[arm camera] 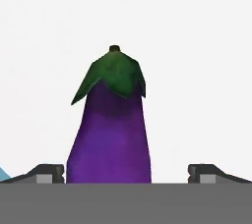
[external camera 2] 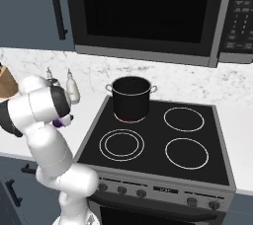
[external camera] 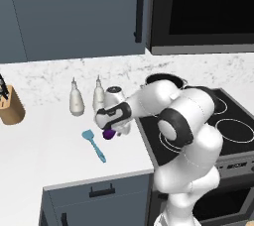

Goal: Put the broccoli and eggplant in the pot. Retrieve the spatula and lightly stir the vegetables in the pot.

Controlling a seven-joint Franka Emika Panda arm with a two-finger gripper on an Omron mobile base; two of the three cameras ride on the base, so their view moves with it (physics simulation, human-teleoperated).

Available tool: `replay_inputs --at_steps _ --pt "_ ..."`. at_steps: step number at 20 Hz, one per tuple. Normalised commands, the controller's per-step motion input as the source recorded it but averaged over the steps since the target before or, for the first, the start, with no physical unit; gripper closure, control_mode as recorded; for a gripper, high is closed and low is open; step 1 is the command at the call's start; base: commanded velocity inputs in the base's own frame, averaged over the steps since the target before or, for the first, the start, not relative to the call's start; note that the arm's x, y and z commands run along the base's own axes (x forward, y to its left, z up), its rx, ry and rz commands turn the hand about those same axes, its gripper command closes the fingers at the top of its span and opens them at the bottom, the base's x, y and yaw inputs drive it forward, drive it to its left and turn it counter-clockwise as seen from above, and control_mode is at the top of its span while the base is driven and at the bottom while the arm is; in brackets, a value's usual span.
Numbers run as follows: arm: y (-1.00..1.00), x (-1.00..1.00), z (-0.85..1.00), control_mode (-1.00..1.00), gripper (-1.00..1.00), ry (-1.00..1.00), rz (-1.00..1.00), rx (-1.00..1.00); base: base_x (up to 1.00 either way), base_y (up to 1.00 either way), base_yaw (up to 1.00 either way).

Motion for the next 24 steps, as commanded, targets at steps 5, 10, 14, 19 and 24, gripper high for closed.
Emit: replay_inputs --at_steps 5,10,14,19,24 --pt "0.14 0.32 -0.39 -1.00 -1.00 0.00 0.00 0.00 0.00 0.00 0.00" --pt "0.08 0.04 -0.30 -1.00 1.00 0.00 0.00 -0.01 0.00 0.00 0.00" --pt "-0.13 -0.28 0.11 -1.00 1.00 -0.14 0.00 0.00 0.00 0.00 0.00" --pt "-0.69 -0.56 0.67 -1.00 1.00 -0.36 0.00 0.00 0.00 0.00 0.00" --pt "-0.96 -0.53 1.00 -1.00 1.00 -0.40 0.00 0.00 0.00 0.00 0.00"
